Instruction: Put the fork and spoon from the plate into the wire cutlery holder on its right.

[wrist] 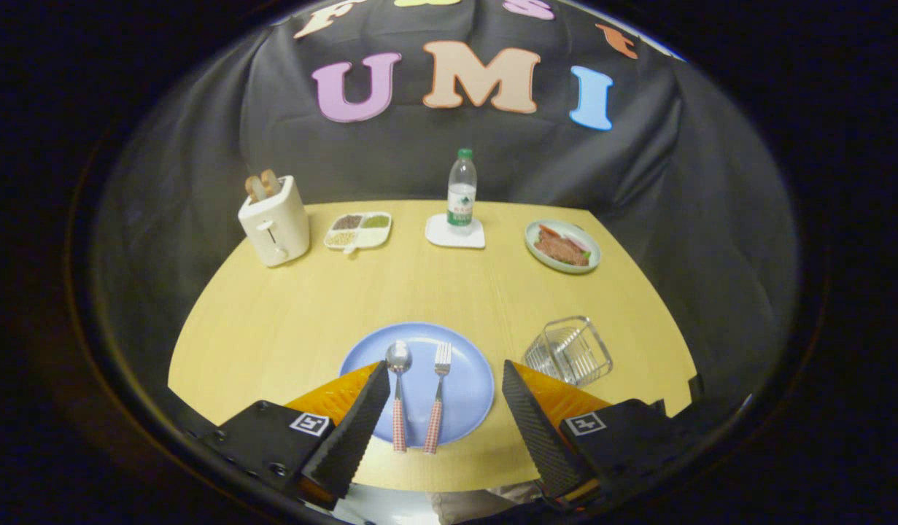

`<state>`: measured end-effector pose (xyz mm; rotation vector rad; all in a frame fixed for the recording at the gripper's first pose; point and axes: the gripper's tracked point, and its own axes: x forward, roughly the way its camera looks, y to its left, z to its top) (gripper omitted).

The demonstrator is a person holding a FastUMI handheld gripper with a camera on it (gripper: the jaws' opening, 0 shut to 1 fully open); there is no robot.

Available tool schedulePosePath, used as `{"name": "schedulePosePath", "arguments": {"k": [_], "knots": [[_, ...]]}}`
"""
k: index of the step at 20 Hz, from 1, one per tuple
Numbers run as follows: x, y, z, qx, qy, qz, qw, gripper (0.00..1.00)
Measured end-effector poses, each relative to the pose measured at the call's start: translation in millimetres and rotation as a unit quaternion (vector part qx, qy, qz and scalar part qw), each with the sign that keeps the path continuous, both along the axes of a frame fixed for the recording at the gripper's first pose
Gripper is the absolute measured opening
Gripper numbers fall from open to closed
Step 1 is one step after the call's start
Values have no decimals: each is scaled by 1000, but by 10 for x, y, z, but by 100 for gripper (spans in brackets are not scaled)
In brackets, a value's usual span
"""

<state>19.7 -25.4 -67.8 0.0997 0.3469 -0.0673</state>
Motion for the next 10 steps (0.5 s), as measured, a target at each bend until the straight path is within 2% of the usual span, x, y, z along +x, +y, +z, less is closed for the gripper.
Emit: {"name": "schedulePosePath", "arguments": {"k": [5, 8, 10], "knots": [[99, 164, -350, 48, 133, -26, 990, 100], [171, 97, -556, 52, 205, -45, 976, 99], [197, -11, -751, 49, 260, -63, 962, 98]]}}
